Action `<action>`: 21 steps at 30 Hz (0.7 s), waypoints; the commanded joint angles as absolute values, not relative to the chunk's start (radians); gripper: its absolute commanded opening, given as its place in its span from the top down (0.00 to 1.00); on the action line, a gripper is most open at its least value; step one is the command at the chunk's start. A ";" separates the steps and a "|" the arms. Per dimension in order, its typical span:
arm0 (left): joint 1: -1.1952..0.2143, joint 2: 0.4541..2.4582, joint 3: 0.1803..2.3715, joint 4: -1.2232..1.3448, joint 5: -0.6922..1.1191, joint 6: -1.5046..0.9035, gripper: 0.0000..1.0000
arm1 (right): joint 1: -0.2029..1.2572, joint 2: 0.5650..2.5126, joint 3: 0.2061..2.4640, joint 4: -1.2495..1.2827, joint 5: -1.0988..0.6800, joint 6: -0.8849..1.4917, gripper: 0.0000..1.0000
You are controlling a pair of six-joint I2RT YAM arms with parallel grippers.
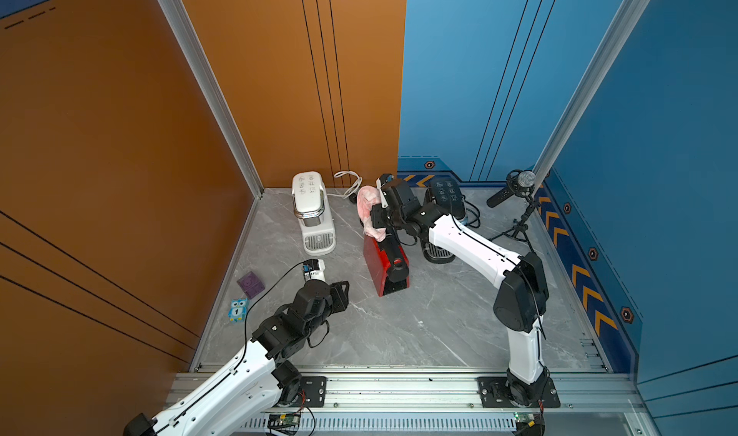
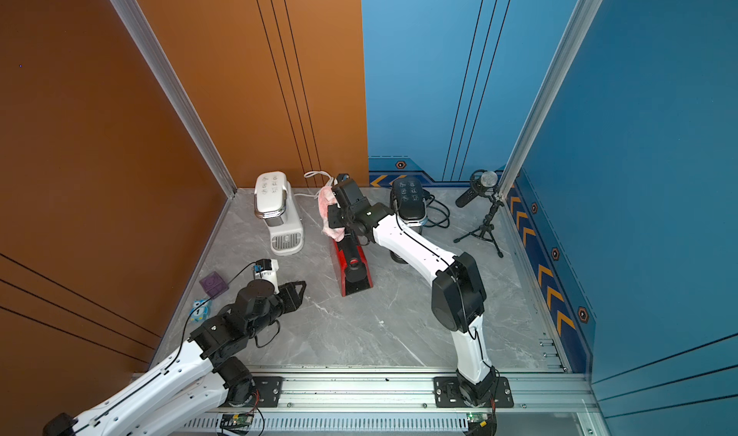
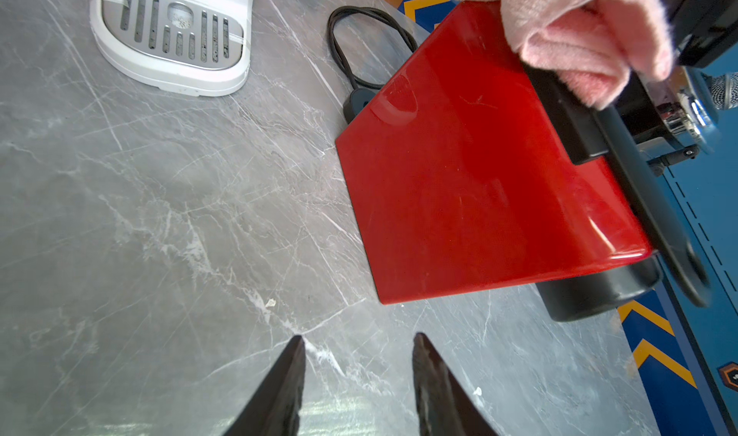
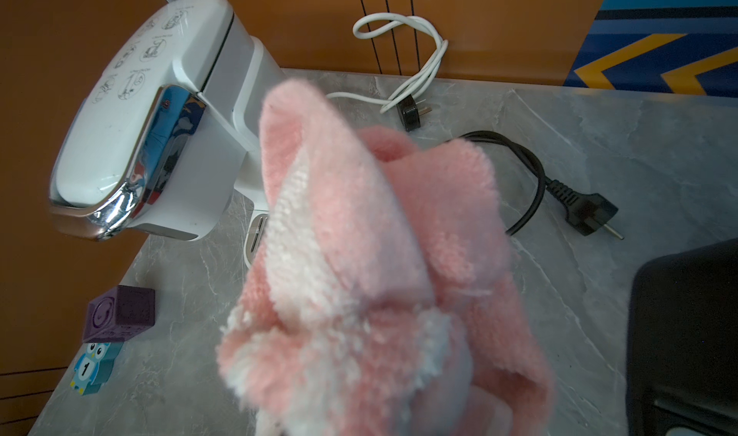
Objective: Wipe the surface of a coffee machine
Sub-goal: Wipe the dirt from the surface of the coffee machine.
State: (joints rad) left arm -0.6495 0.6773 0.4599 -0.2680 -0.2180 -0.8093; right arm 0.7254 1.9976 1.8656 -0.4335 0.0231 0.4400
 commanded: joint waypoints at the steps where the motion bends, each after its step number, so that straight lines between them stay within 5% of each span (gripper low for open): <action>1: -0.638 0.678 0.494 -0.288 -0.189 -0.801 0.54 | 0.739 1.912 1.741 -0.560 0.060 0.460 1.00; 12: -0.637 0.730 0.586 -0.285 -0.151 -0.781 0.53 | 0.834 1.531 1.322 -0.488 0.144 0.524 1.00; 21: -0.635 0.767 0.618 -0.285 -0.153 -0.772 0.50 | 0.833 1.608 1.374 -0.472 0.175 0.497 1.00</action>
State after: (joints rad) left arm -0.6415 0.7528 0.5747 -0.2821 -0.1711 -0.7963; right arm 0.8433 1.5143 1.3228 -0.4217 0.1478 0.5213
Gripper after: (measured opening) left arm 0.493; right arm 0.164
